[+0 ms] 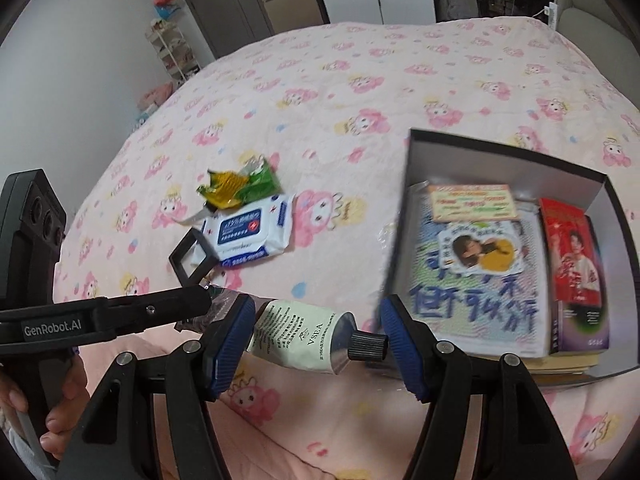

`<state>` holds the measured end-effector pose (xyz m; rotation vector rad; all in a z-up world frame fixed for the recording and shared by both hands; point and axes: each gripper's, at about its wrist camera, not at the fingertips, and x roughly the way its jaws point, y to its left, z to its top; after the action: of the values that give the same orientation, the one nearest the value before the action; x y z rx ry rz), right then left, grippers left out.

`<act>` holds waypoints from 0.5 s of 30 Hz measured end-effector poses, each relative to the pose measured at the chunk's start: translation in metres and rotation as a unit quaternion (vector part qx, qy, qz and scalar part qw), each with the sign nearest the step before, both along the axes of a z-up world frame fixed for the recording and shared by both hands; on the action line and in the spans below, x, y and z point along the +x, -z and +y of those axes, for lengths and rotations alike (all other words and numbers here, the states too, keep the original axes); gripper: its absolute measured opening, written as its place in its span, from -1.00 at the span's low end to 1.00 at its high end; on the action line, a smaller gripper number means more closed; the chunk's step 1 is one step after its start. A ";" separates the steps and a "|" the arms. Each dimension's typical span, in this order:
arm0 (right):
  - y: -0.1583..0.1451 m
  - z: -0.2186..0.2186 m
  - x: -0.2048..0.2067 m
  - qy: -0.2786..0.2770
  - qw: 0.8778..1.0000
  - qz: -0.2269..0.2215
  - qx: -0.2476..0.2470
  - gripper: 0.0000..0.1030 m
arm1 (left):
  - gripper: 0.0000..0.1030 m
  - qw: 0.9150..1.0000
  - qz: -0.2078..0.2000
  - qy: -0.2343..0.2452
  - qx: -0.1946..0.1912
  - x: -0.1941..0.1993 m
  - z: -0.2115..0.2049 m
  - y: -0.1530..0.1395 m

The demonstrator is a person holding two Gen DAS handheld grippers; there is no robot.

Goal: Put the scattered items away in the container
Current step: 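Carry the hand cream tube over the shoebox with both grippers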

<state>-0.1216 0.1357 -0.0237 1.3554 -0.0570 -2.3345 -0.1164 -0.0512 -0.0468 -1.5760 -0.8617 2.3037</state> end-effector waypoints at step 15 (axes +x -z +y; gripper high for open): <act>-0.024 0.093 -0.040 0.055 0.998 0.030 0.018 0.22 | -0.11 0.996 0.010 0.083 -0.011 -0.061 0.099 -0.019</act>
<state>-0.1616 0.2288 0.0000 1.3282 -0.0743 -2.4771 -0.1773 0.0483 -0.0282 -1.5680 -0.6759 2.2151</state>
